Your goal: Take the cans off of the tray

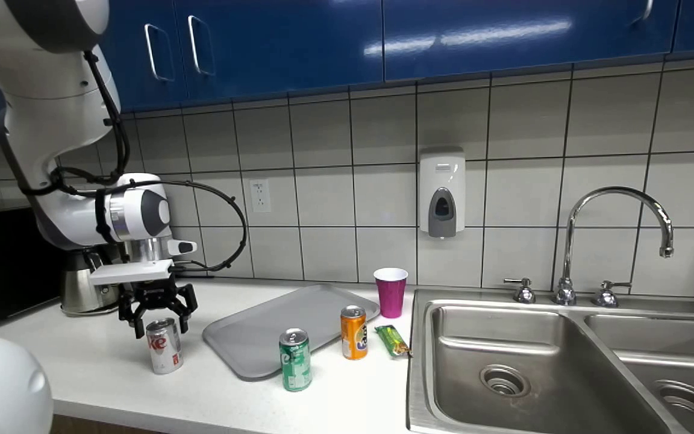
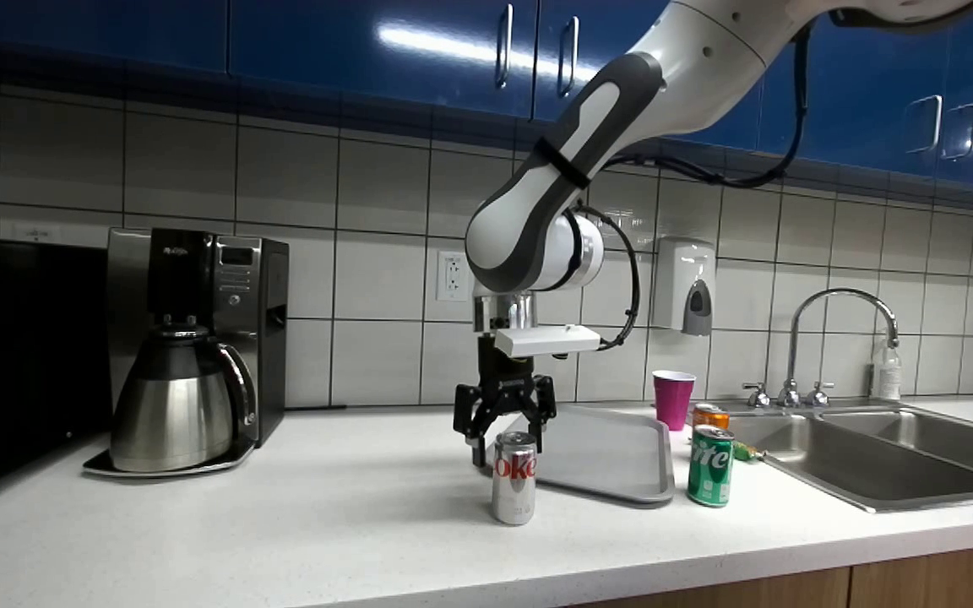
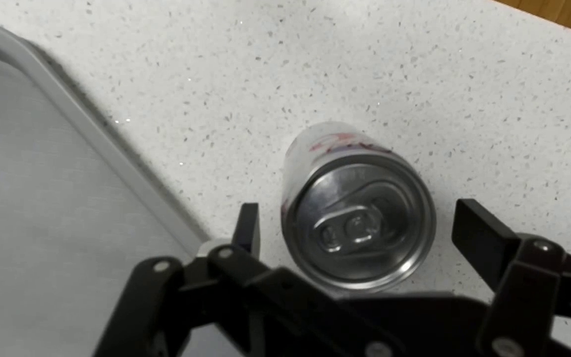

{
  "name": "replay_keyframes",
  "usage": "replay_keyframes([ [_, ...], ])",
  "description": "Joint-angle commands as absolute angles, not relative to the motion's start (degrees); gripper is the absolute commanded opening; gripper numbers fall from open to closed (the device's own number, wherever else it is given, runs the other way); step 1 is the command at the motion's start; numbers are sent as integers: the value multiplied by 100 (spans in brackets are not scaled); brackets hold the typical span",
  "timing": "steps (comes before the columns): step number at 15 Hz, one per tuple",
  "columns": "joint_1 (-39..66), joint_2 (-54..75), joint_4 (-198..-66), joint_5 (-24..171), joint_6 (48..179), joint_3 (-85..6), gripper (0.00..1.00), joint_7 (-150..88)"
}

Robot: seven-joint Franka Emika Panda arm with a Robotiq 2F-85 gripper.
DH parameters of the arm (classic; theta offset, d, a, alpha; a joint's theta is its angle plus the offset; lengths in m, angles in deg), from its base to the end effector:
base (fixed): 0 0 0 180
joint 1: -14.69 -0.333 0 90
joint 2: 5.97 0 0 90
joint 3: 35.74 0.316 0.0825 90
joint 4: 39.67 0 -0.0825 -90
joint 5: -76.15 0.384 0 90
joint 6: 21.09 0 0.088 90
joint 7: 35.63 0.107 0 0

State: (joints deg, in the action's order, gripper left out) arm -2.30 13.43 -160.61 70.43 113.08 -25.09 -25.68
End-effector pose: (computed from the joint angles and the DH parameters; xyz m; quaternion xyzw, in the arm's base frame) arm 0.5041 0.2615 0.2480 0.9813 0.1860 -0.0463 0.0190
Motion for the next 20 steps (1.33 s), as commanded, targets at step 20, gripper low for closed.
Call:
replay_keyframes([
  [20,-58,-250,-17191,6969,12263,-2642,100,-1923],
])
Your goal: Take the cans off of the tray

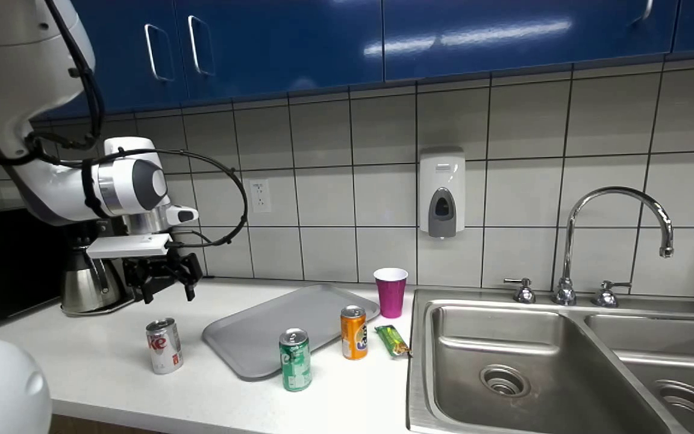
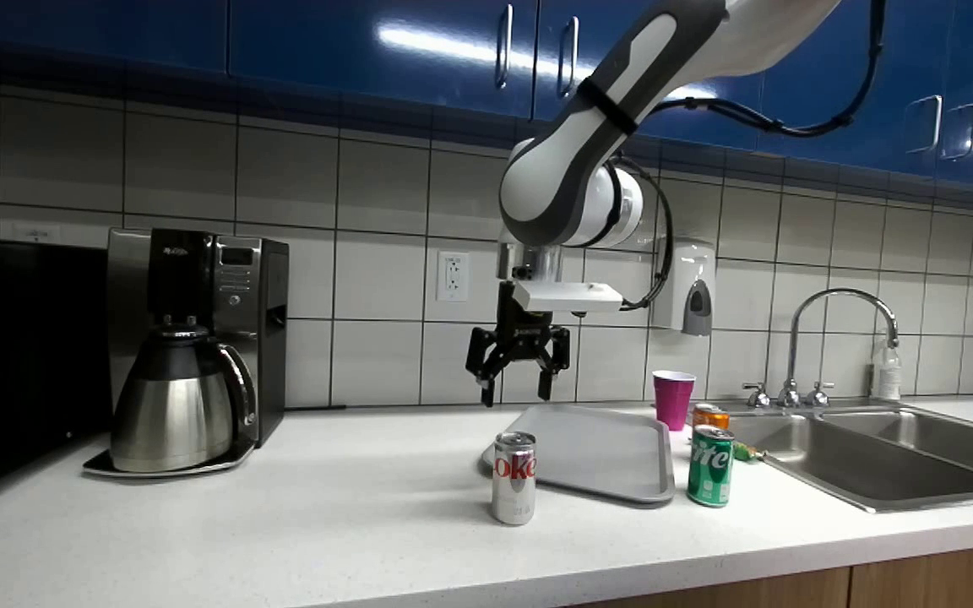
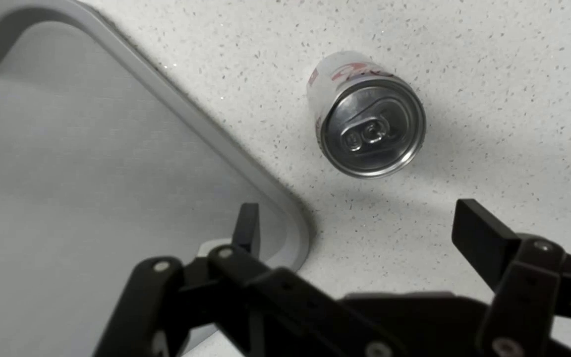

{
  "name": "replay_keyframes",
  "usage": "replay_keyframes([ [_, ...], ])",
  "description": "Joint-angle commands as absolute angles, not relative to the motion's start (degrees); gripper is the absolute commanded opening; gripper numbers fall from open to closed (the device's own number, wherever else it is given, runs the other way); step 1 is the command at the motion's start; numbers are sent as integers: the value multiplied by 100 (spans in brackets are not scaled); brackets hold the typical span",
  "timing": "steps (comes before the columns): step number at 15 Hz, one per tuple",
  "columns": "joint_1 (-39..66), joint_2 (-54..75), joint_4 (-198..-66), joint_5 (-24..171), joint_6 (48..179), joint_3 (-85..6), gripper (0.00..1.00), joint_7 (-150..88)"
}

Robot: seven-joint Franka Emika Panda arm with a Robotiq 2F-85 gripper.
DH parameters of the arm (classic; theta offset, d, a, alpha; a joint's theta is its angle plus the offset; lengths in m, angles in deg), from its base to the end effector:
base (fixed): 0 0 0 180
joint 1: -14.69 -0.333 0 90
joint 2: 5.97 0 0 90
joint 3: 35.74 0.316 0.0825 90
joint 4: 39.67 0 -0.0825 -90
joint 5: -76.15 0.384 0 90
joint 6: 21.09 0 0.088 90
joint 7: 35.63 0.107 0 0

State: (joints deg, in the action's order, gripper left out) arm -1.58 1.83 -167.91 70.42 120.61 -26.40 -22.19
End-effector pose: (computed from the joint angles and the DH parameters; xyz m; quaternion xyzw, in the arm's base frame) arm 0.4949 0.2370 0.3189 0.9883 0.1419 0.0550 0.0038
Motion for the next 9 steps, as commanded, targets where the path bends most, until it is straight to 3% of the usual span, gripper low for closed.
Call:
replay_keyframes([
  [1,-44,-321,-17258,6945,12300,-2660,100,-1849],
  [9,196,-827,-17733,6635,12460,-2741,100,-1157],
])
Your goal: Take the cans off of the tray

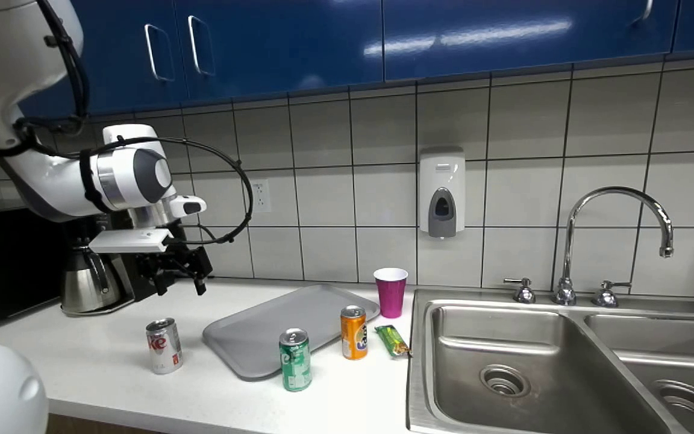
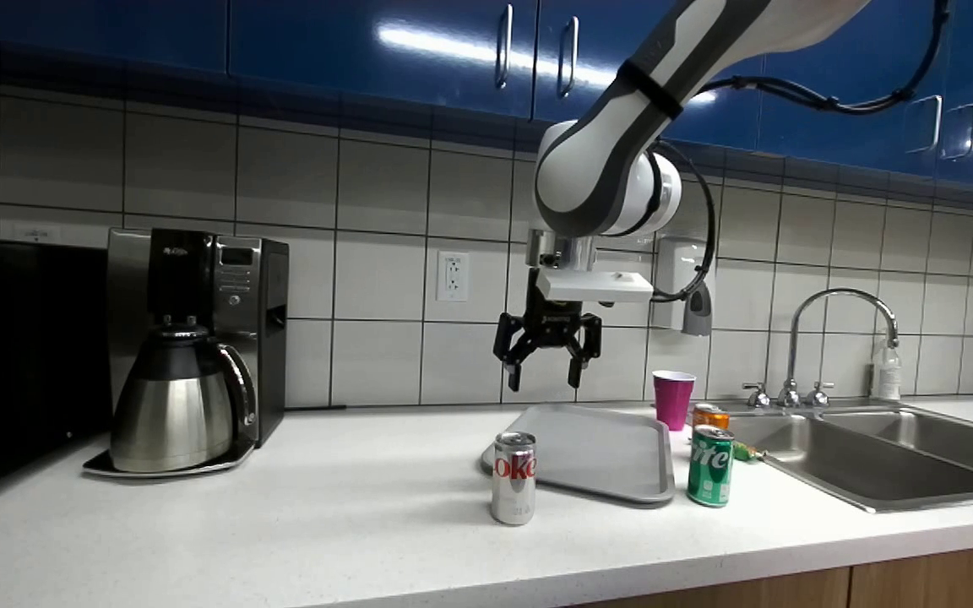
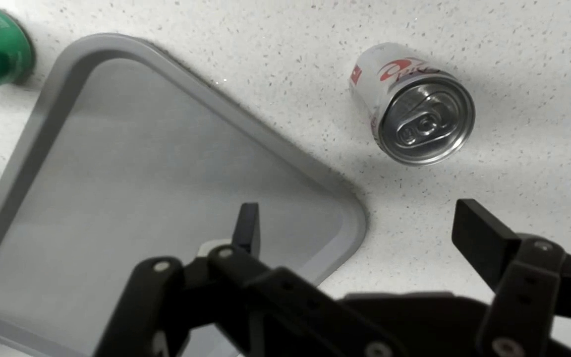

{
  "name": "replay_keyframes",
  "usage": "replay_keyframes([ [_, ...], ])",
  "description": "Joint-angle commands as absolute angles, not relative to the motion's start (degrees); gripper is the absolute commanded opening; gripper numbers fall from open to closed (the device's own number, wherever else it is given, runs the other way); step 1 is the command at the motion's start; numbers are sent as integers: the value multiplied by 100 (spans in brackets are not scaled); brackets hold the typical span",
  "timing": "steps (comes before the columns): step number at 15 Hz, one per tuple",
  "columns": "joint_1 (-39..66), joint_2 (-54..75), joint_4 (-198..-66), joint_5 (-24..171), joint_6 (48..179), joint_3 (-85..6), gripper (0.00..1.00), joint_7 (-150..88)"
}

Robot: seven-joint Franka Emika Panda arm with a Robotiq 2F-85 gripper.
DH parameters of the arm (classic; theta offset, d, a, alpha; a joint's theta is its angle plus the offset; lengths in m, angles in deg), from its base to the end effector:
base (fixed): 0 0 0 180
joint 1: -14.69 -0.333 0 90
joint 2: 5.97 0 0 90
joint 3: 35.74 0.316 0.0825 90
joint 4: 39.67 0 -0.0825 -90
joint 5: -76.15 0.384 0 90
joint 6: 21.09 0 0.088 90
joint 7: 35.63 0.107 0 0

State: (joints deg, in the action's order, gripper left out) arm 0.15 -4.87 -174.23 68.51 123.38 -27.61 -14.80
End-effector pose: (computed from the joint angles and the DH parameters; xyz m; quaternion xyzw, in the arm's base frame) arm 0.4786 0.2013 0.3382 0.9939 0.0669 0.0867 0.0100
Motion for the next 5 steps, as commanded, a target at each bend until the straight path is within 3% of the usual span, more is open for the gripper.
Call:
replay_keyframes([
  [1,246,-872,-17777,6627,12452,-2749,100,-1106],
  [5,290,-682,-17610,6795,12356,-2697,100,-1338],
])
